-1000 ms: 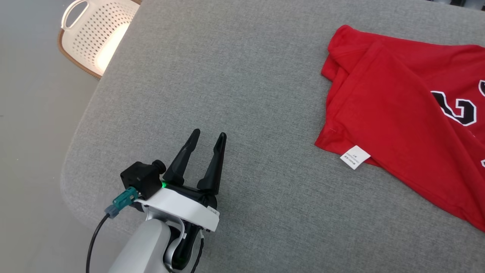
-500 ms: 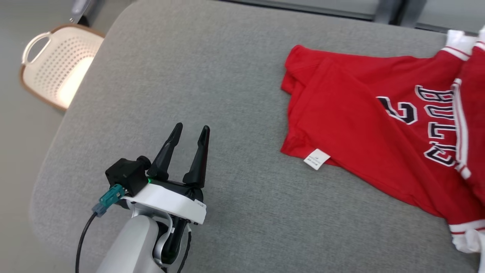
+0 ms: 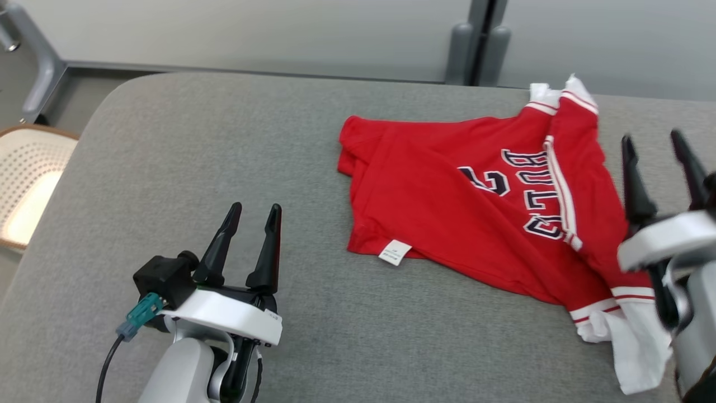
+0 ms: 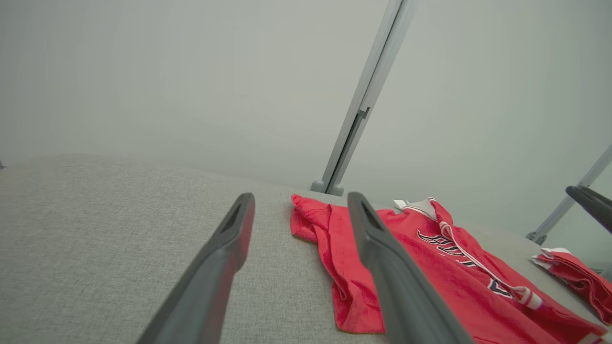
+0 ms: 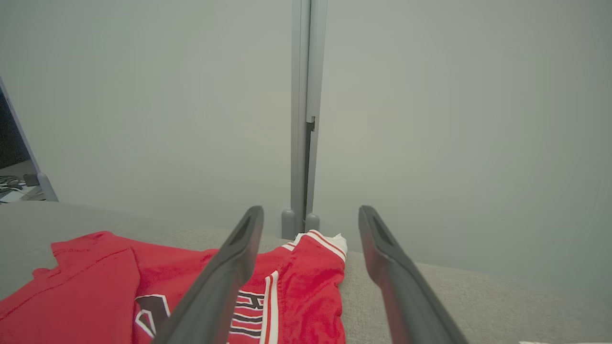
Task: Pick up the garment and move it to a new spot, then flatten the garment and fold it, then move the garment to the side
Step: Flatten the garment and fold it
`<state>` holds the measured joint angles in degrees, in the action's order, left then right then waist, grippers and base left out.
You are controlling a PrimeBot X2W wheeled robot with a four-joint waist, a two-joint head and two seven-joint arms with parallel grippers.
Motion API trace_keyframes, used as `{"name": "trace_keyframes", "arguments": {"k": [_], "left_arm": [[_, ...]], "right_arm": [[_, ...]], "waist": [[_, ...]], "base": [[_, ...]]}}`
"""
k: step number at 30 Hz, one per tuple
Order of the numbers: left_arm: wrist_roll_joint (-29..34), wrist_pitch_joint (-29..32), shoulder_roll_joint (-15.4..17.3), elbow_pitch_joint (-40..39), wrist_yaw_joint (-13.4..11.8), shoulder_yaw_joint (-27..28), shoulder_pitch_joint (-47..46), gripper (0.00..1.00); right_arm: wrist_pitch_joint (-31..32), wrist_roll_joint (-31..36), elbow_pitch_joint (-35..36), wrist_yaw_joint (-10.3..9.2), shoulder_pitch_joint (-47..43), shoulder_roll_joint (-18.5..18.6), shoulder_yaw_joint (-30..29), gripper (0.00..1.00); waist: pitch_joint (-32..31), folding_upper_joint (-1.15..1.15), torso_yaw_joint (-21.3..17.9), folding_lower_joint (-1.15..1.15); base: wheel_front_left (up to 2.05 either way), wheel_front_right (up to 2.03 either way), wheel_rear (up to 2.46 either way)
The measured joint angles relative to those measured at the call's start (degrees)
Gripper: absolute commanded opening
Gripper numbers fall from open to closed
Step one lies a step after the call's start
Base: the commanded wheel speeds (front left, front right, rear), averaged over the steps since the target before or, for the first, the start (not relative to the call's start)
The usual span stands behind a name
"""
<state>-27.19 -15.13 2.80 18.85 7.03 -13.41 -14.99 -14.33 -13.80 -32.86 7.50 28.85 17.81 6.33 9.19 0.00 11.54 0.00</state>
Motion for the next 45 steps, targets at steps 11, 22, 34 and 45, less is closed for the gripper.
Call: {"name": "trace_keyframes", "arguments": {"k": [11,22,34,45], "left_arm": [[0.79,0.0,-0.01,-0.22,0.11,2.34,1.81,1.0],[0.88,0.0,0.0,0.15,0.23,2.16,1.81,1.0],[0.74,0.01,-0.01,0.47,0.23,1.51,1.92,1.0],[0.75,0.0,-0.01,0.76,0.24,-0.08,1.76,1.0]], "right_arm": [[-0.57,3.23,11.45,0.0,-19.35,-9.75,-4.72,1.0],[-0.58,9.49,16.37,0.0,-22.47,-11.04,-3.63,1.0],[-0.53,13.08,17.59,0.0,-30.39,-12.92,-8.02,1.0],[0.8,19.61,14.03,0.0,-25.24,-13.28,-7.38,1.0]], "waist": [[-1.37,0.0,-5.1,0.0],[-0.28,0.0,-6.27,0.0],[-0.35,0.0,-7.28,0.0],[0.4,0.0,-7.44,0.0]], "base": [[0.0,0.0,0.0],[0.0,0.0,0.0],[0.0,0.0,0.0],[0.0,0.0,0.0]]}}
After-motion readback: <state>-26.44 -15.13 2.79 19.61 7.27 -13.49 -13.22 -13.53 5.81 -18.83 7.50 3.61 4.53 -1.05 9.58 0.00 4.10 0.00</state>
